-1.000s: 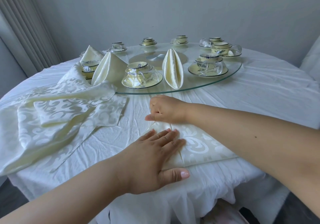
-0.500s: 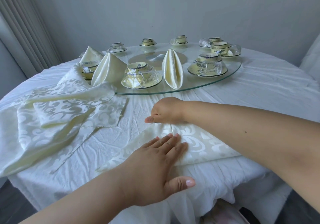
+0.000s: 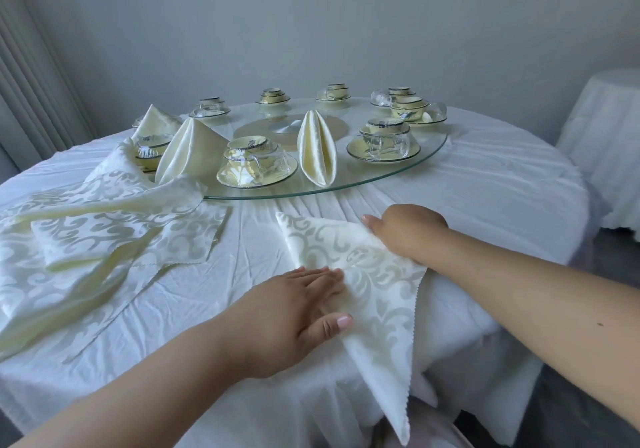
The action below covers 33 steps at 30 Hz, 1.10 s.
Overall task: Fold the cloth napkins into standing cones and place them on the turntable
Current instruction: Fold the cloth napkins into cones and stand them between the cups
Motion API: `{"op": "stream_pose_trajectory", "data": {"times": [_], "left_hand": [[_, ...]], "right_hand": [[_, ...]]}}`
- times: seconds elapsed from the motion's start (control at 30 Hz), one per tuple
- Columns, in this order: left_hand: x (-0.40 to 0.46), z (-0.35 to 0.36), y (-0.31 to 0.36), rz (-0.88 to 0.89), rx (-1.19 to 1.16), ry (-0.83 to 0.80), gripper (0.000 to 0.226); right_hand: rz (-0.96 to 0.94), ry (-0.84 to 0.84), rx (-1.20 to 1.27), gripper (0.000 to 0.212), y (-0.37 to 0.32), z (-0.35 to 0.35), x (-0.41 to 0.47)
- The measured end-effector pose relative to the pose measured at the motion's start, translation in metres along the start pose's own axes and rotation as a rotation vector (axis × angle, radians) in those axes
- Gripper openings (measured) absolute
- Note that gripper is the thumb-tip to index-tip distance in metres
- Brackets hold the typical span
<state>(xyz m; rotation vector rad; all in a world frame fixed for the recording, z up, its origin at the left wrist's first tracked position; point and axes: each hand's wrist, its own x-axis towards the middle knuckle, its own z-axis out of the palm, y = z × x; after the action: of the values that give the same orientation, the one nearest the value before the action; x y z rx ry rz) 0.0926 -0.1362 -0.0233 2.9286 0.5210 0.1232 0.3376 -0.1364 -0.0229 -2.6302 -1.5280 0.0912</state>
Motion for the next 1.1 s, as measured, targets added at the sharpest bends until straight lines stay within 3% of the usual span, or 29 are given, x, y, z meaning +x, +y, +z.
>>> {"op": "stream_pose_trajectory", "data": {"times": [0.1, 0.17, 0.2, 0.3, 0.43, 0.67, 0.8, 0.9, 1.03, 1.1], "left_hand": [[-0.001, 0.003, -0.003, -0.009, -0.025, 0.034, 0.076], [-0.001, 0.006, -0.006, -0.009, -0.038, 0.049, 0.077], [-0.001, 0.008, -0.006, -0.005, -0.041, 0.056, 0.08], [-0.002, 0.009, -0.008, -0.004, -0.057, 0.068, 0.086], [-0.004, 0.005, -0.009, 0.066, -0.118, 0.079, 0.077], [-0.005, 0.004, -0.012, 0.098, -0.128, 0.058, 0.066], [-0.004, 0.004, -0.014, 0.171, -0.063, 0.103, 0.059], [-0.001, 0.004, -0.015, 0.193, -0.047, 0.132, 0.056], [0.004, 0.0, -0.02, 0.212, -0.179, 0.093, 0.045], [0.008, -0.001, -0.023, 0.223, -0.215, 0.063, 0.044]], "right_hand": [[-0.168, 0.266, 0.114, 0.049, 0.01, -0.006, -0.006], [-0.472, 0.543, 0.226, 0.042, 0.014, -0.011, -0.007], [-0.649, 0.588, 0.245, 0.041, 0.016, -0.013, -0.008], [-0.92, 0.321, 0.095, 0.044, 0.009, -0.004, -0.007], [-0.868, 0.118, -0.086, 0.051, -0.004, 0.014, 0.007], [-0.806, 0.035, -0.116, 0.058, -0.014, 0.006, 0.01], [-0.817, 0.091, -0.221, 0.063, -0.017, 0.005, 0.011], [-0.798, 0.123, -0.146, 0.069, -0.013, 0.013, 0.014], [-0.749, 0.105, 0.017, 0.104, -0.009, 0.022, 0.02], [-0.734, 0.055, 0.077, 0.11, -0.01, 0.023, 0.022]]}}
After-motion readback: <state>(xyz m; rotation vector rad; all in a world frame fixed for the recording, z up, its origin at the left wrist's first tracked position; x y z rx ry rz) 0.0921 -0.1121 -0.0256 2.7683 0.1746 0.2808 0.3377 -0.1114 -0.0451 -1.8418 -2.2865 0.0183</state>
